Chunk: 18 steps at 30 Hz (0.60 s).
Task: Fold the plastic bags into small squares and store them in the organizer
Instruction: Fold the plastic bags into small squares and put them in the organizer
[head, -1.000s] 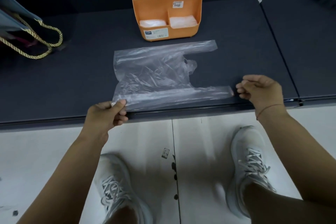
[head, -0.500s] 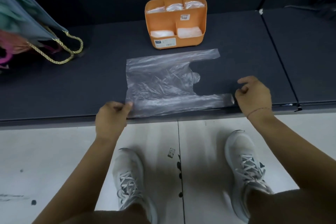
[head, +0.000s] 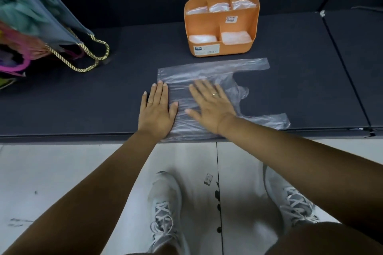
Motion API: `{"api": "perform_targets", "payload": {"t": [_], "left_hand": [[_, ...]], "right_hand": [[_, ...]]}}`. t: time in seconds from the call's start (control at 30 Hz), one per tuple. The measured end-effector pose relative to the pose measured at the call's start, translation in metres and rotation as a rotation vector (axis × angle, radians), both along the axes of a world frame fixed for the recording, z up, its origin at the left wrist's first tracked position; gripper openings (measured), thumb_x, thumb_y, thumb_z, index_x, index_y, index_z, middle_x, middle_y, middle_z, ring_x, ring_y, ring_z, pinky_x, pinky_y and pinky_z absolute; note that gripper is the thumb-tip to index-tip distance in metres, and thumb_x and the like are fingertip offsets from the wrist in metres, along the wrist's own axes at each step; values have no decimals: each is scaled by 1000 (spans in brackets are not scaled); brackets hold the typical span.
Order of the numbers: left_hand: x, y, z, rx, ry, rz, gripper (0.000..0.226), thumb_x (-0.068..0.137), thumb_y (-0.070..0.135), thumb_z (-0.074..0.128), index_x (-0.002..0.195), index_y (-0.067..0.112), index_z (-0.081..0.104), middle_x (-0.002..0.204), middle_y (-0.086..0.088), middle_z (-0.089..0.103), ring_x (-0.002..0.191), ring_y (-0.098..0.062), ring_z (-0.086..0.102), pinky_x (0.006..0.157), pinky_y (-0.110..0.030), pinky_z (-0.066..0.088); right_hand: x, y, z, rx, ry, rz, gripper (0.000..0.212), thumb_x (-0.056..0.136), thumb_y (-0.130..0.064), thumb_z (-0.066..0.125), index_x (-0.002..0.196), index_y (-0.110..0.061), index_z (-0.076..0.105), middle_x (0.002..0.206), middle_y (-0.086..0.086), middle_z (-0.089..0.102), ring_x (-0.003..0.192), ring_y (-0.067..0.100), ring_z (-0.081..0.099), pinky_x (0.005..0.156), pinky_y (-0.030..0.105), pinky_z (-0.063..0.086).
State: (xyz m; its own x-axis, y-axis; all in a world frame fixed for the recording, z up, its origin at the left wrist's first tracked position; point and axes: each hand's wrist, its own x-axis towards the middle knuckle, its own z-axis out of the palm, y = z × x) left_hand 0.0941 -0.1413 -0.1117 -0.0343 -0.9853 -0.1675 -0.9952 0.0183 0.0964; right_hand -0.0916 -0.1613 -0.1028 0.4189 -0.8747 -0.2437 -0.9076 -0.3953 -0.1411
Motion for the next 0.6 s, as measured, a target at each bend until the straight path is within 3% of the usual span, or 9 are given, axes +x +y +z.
{"api": "perform_targets", "payload": {"t": [0.23,0.33,0.4,0.5,0.6], "left_hand": [[5,5,1,4,-5,13,72,100,54,13,157,11,-1,165,-5,-4,151,-19,-9,122,-39,-11],[5,20,7,-103,79,-14,76,99,59,9,156,9,8,165,-7,3,152,-21,-3,121,-37,-10],[1,44,9,-202,150,-154,80,98,63,12,154,7,21,163,-8,14,151,-24,8,122,-39,-3],[-2,83,-5,-185,110,-386,81,95,65,37,152,8,27,160,-9,23,149,-25,18,121,-42,7],[3,94,-14,-246,89,-369,73,85,23,74,147,6,40,153,-13,39,143,-28,34,119,-42,14]], "right_hand": [[-97,2,-2,-53,49,-236,70,100,-54,18,154,-17,-5,162,2,-10,149,18,-11,119,36,-11],[-114,13,4,-139,-60,-311,69,100,-51,24,155,-13,3,163,7,-1,150,21,-3,119,35,-8],[-111,31,12,-180,-175,-239,76,95,-58,22,154,-10,12,162,8,8,150,23,4,121,36,-3],[-89,65,9,-143,-188,5,89,88,-70,27,153,-11,17,161,8,13,149,23,10,122,40,4],[-72,81,-9,-208,-149,86,85,84,-58,57,149,-7,31,155,12,32,143,28,31,119,41,12]]}}
